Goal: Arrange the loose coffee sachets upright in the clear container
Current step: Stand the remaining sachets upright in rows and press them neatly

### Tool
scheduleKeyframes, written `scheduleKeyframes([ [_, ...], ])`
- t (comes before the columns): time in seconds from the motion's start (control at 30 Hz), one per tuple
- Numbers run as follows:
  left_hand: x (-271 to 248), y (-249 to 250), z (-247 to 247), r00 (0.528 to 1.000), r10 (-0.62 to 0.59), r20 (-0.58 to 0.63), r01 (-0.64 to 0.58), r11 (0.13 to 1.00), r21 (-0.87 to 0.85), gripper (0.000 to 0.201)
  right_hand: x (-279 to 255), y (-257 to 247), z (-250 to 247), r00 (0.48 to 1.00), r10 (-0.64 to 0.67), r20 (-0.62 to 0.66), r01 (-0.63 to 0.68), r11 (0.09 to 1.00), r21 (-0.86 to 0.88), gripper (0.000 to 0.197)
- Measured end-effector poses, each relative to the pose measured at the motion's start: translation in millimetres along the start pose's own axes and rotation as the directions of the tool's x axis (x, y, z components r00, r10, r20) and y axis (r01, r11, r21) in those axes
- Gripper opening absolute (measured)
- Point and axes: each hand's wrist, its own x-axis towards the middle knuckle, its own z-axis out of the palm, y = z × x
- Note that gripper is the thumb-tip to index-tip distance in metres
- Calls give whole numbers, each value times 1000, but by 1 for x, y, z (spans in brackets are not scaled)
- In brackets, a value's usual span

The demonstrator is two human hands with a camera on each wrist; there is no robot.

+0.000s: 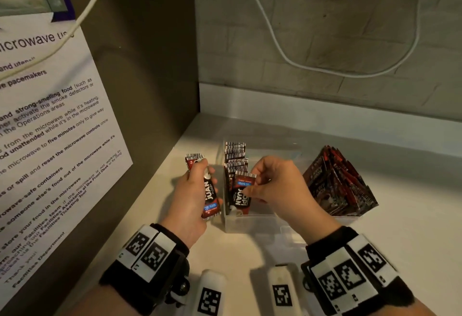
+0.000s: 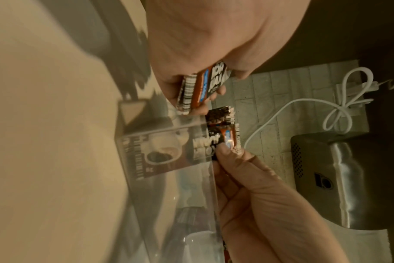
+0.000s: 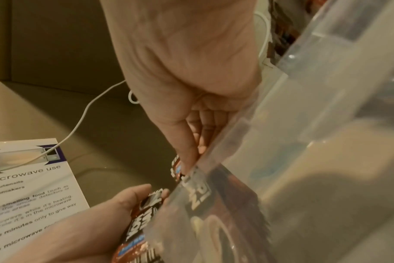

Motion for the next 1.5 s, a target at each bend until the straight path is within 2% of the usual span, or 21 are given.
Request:
scheduleKeyframes([
  [0.2,2,-1,-3,998,-14,-56,11,999,-48,26,3,8,8,999,21,-39,-21,1000,-5,36],
  [0.37,4,6,-7,997,37,-64,-42,995,-90,17,1,7,3,999,18,-47,-19,1000,-22,37],
  [0.47,6,9,-11,991,110,-80,-115,991,-64,12,-3,1,-5,988,-31,-150,43,996,80,35],
  [0.57,4,13,-9,986,151,-64,-157,982,-102,17,-6,-9,-10,960,-89,-266,150,964,219,25],
  [0.63,-1,14,-2,985,172,-32,-175,974,-144,19,-9,-20,-8,971,-123,-203,179,941,288,21],
  [0.7,-5,15,5,976,219,5,-214,960,-181,18,-12,-28,-2,986,-154,-67,167,935,311,20],
  [0.8,-12,17,15,960,275,49,-258,941,-221,24,-15,-37,7,976,-195,101,180,973,146,24],
  [0.9,-15,20,16,955,287,72,-264,936,-235,18,-13,-36,10,973,-208,97,199,975,99,20],
  [0.97,-13,23,13,959,273,73,-250,940,-231,16,-12,-35,7,984,-174,42,162,967,196,17],
  [1.03,-11,25,8,964,257,72,-238,950,-202,15,-11,-37,2,994,-109,-20,109,922,372,15],
  [1.17,-12,20,7,966,219,136,-202,971,-129,10,-9,-44,-5,999,-22,-34,40,726,686,8],
  [1.23,-10,16,7,968,205,146,-191,976,-104,15,-8,-43,-6,999,-30,-43,52,687,724,10],
  [1.33,-7,14,7,971,190,143,-184,981,-59,13,-7,-37,-8,993,-46,-107,108,710,696,20],
  [1.4,-6,13,6,975,170,145,-163,985,-59,12,-6,-34,-10,987,-43,-157,142,696,704,18],
  [1.5,-3,13,2,986,120,112,-112,991,-76,22,-6,-31,-14,973,-23,-230,187,666,722,15],
])
